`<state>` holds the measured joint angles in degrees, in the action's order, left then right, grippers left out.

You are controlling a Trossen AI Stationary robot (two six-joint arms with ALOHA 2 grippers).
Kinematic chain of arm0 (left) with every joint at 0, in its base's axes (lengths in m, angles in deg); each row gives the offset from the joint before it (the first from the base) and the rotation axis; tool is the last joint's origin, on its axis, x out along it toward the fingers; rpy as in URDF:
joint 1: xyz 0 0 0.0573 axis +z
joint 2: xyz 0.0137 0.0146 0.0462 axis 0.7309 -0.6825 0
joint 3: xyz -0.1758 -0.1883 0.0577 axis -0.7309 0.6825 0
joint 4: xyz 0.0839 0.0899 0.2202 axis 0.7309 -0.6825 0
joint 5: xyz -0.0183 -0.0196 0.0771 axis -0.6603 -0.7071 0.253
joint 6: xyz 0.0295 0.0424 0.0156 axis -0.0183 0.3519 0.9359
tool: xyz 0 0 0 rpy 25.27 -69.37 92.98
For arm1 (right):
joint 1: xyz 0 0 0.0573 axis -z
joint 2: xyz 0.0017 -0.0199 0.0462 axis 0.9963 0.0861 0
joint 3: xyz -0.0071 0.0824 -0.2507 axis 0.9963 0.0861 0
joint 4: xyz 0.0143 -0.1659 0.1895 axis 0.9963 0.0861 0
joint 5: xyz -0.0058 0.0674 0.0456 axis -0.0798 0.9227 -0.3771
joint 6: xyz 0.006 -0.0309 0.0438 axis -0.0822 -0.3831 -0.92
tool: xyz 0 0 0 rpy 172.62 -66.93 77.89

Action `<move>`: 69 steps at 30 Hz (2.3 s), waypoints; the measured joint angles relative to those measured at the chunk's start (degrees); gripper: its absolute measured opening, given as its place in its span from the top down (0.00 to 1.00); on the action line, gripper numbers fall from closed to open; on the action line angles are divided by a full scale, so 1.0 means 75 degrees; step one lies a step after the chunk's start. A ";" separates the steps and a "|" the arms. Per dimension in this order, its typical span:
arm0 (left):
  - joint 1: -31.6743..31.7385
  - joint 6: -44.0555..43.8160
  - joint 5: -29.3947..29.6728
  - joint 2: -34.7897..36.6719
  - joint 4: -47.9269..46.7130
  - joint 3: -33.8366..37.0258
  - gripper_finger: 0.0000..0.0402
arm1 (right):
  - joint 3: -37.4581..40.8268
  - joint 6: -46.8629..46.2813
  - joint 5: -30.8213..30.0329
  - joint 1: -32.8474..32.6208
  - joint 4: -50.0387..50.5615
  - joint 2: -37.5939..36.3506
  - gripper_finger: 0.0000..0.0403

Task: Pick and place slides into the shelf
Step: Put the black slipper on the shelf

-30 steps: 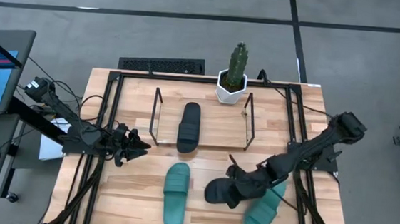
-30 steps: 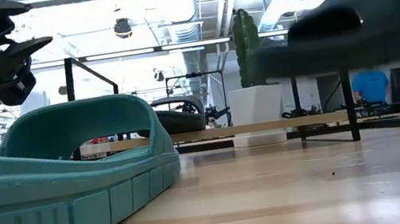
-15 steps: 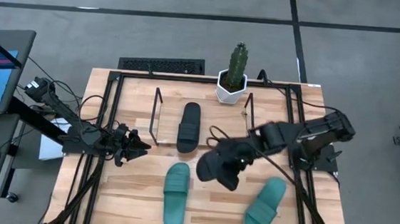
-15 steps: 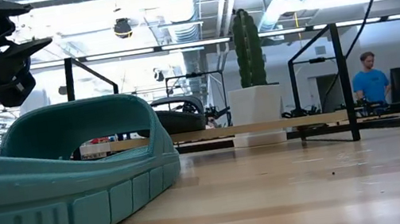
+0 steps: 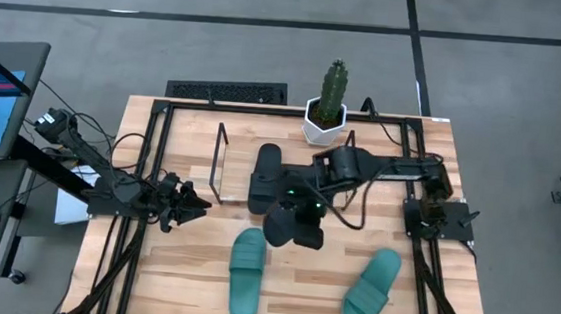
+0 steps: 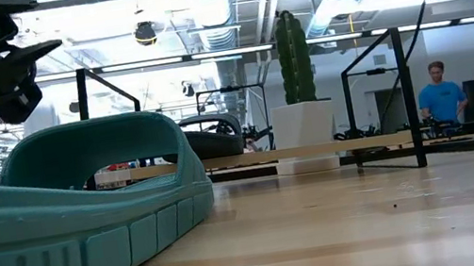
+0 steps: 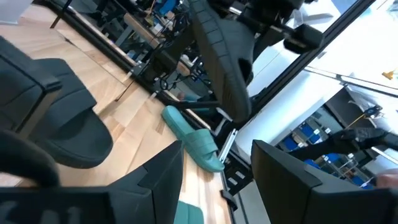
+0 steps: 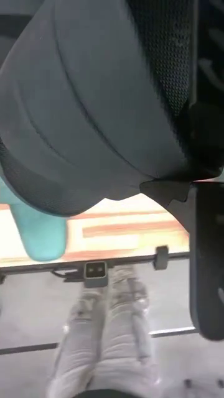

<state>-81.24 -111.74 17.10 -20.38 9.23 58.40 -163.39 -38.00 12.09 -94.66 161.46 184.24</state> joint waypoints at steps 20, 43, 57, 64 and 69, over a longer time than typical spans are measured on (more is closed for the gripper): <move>-0.0003 -0.0926 -0.0631 -0.0143 0.0922 -0.0261 0.56 | -0.1122 0.1246 0.0098 0.0238 0.0712 0.1133 1.00; 0.1026 -0.1923 -0.2754 -0.5324 -0.1654 -0.4986 0.56 | -0.1125 0.0960 -0.0308 -0.0316 0.0771 0.1026 1.00; 0.1755 -0.2163 -0.3802 -0.6307 -0.1799 -0.5619 0.56 | -0.1119 0.0833 -0.0383 -0.0750 0.0819 0.1026 1.00; 0.1660 -0.2327 -0.3966 -0.6311 -0.2000 -0.5617 0.56 | -0.1118 0.0788 -0.0303 -0.0870 0.0725 0.0926 1.00; 0.1582 -0.2442 -0.3773 -0.6321 -0.2233 -0.5613 0.56 | -0.1123 0.0706 -0.0303 -0.1061 0.0708 0.0729 1.00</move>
<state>-69.38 -130.06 -11.20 -67.78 -7.51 16.30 -171.81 -32.71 9.81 -102.61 166.77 189.70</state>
